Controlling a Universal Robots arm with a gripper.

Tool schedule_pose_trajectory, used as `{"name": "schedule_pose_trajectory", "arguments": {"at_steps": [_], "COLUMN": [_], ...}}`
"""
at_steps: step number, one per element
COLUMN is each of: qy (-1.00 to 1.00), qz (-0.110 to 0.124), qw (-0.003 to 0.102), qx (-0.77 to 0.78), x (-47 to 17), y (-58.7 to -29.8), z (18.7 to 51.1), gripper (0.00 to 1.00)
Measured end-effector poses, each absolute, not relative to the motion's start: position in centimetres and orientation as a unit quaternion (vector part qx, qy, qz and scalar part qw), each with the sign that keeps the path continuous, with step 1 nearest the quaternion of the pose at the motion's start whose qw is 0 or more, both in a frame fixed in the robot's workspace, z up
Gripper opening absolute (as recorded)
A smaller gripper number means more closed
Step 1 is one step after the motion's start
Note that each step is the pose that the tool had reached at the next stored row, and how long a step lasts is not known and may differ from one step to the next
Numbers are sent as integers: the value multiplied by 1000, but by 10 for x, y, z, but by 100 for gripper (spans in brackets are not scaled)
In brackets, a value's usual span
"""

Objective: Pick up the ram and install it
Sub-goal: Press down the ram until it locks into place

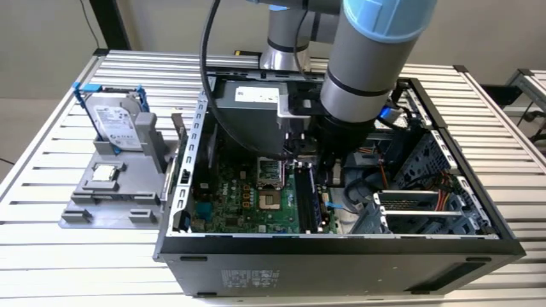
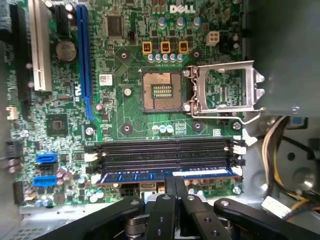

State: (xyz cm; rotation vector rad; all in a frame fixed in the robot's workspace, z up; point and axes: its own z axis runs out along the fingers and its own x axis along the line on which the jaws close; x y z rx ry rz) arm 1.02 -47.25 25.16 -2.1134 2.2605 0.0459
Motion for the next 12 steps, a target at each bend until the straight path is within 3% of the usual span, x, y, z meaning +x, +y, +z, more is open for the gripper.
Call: {"name": "schedule_pose_trajectory", "arguments": {"at_steps": [12], "qy": [730], "qz": [15], "qw": [23], "qx": [-683], "x": [10], "y": [-473], "z": [306], "gripper": [0]}}
